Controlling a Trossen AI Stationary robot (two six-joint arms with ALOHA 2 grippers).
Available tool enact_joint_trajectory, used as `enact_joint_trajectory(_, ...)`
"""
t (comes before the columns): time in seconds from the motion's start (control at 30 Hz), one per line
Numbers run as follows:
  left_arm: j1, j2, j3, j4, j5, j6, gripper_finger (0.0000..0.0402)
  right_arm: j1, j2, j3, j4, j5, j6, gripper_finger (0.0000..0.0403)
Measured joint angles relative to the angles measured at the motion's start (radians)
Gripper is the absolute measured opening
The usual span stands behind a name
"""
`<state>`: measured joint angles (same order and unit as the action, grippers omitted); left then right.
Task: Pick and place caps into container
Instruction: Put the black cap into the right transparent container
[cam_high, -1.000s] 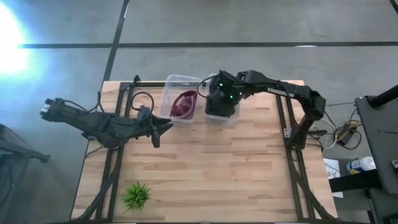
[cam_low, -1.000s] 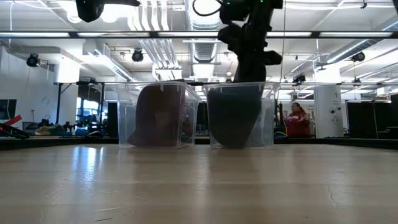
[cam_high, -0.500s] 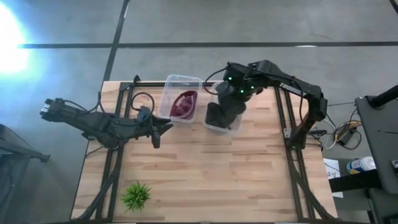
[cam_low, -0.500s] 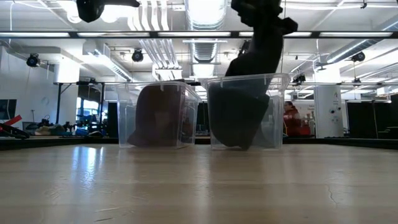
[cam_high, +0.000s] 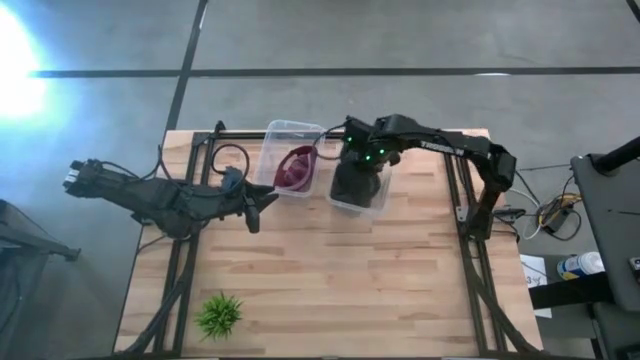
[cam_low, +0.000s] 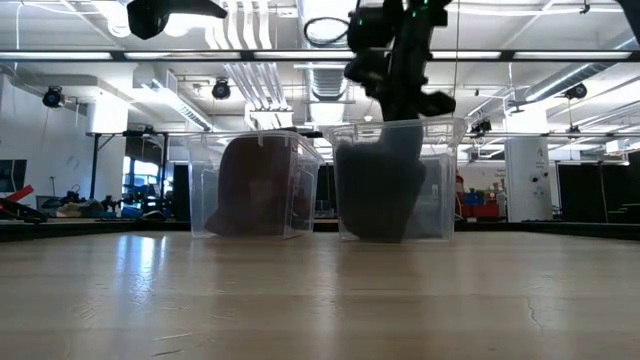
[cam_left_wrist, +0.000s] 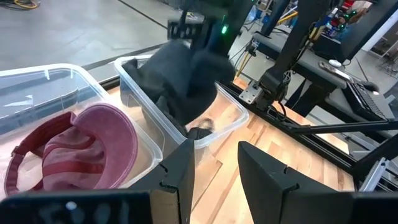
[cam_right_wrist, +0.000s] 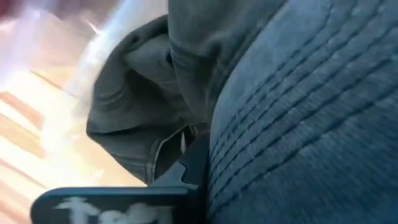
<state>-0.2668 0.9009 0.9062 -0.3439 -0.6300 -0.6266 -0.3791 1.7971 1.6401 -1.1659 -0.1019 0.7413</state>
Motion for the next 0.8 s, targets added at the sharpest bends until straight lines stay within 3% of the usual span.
enact_joint_trajectory(0.33, 0.005, -0.001, -0.011, 0.003, 0.0, -0.005, 0.0116, -0.002, 0.068, -0.106, 0.054, -0.009, -0.046, 0.0034)
enact_joint_trajectory(0.6, 0.025, -0.002, -0.011, 0.01, 0.0, -0.006, 0.0116, 0.002, -0.011, -0.081, 0.083, 0.027, -0.112, 0.0035)
enact_joint_trajectory(0.8, 0.04, -0.002, -0.011, 0.012, 0.001, -0.003, 0.0116, 0.003, -0.041, -0.101, 0.081, 0.051, -0.165, 0.0082)
